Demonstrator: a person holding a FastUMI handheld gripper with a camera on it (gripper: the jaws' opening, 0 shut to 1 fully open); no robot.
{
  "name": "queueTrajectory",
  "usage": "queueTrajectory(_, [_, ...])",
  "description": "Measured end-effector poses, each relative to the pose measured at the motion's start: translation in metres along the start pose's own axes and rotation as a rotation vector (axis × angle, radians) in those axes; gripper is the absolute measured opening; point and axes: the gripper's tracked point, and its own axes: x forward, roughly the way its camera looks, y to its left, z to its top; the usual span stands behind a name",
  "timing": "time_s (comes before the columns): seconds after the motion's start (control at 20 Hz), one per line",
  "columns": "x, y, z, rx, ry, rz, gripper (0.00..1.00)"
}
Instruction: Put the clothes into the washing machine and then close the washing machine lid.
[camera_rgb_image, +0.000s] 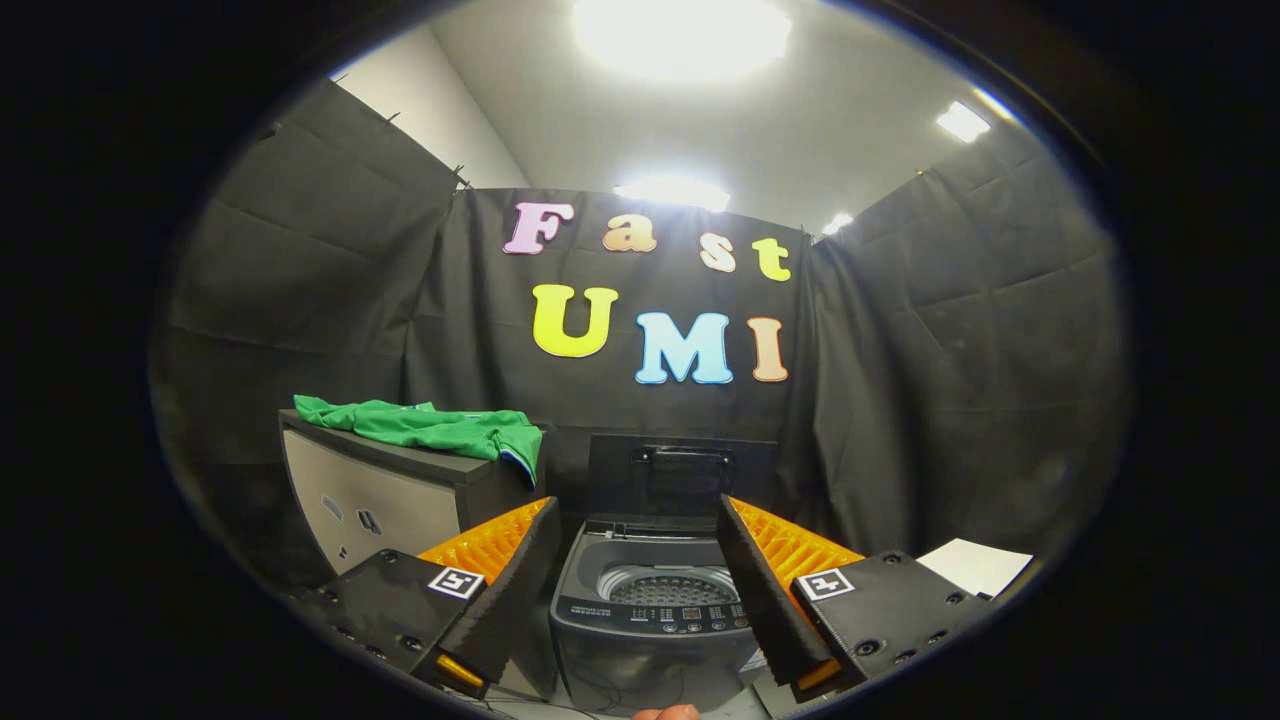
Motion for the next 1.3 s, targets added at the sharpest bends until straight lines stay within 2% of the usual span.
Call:
queueTrajectory(1.0, [0.009, -0.002, -0.004, -0.018, 0.025, 0.001, 0.98])
queueTrajectory(1.3, [0.019, 0.011, 0.007, -0.003, 0.04, 0.036, 0.98])
